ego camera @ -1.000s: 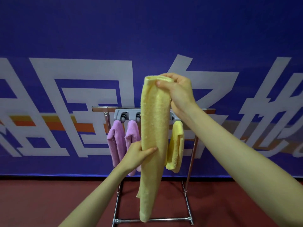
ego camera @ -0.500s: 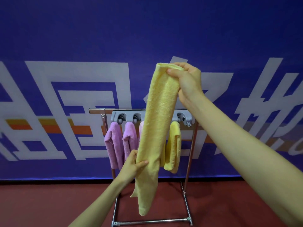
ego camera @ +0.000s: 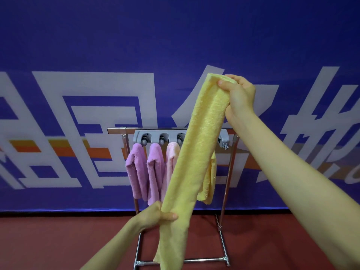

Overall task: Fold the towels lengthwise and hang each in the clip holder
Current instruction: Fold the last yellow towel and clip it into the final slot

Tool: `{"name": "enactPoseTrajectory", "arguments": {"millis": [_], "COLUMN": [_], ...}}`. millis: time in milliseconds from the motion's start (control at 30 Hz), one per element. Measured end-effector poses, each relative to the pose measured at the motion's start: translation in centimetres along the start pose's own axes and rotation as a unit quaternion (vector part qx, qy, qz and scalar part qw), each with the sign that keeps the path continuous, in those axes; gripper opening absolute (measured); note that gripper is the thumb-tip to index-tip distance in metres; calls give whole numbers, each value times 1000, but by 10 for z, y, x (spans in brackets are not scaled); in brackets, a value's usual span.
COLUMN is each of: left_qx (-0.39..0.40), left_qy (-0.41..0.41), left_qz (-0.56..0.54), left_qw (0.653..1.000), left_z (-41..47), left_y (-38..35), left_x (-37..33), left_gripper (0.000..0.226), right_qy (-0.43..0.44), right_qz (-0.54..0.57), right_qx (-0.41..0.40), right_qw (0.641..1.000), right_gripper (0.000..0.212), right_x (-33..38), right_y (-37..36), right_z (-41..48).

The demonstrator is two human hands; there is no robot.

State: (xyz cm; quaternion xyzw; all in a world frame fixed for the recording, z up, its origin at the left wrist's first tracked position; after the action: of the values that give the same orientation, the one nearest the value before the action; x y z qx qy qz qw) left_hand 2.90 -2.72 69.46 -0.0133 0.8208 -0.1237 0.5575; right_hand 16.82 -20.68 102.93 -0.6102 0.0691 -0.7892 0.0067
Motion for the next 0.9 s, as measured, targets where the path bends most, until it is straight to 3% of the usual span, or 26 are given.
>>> {"name": "enactPoseTrajectory", "arguments": {"millis": [100,267,400,500,567,667,767,900], "left_qx": [22,14,10,5,34,70,93,90], "left_qy": [-8,-42,-95,-140,-129,-107,-90,-98], "left_qz": [-28,-53,-39,-23,-29,6,31,26], "left_qw": [999,998,995,990,991,992,991,991], "left_z": [-9,-13,-18,-18,-16,-10,-4,-4], "left_y": [-2,-7,-24,-43,-57,-72,-76,-73], "left_x": [-10,-51,-100,-133,-142,-143,-135,-136], "left_gripper": [38,61,36,34,34,24,28,17], "right_qy": [7,-8,-50,-145,-222,-264,-323,-326], "right_qz": [-22,-155,-282,-331,-293,-122,-23,-36], "right_qx": [-28,-37,1,78,175,325,343,340], "right_qw": [999,987,958,929,913,900,882,882], "right_gripper": [18,30,29,22,17,22,27,31], "right_x": [-6,-43,-106,-157,-190,-209,-222,-232], "right_y": [14,33,43,42,33,7,-1,-4], "right_z": [8,15,6,-19,-48,-93,-120,-128]}}
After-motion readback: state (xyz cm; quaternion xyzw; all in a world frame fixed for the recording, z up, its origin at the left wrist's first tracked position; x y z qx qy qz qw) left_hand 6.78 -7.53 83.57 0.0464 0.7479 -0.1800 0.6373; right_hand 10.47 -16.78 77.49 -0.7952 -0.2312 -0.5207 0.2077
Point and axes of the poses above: each hand's wrist, its own z-axis towards the middle knuckle, its own y-axis out of the back of the hand, x = y × z, the point moved 9 cm from there along z, towards the middle knuckle, and after that the axes turned 15 degrees about -z, right-handed, at the moved point
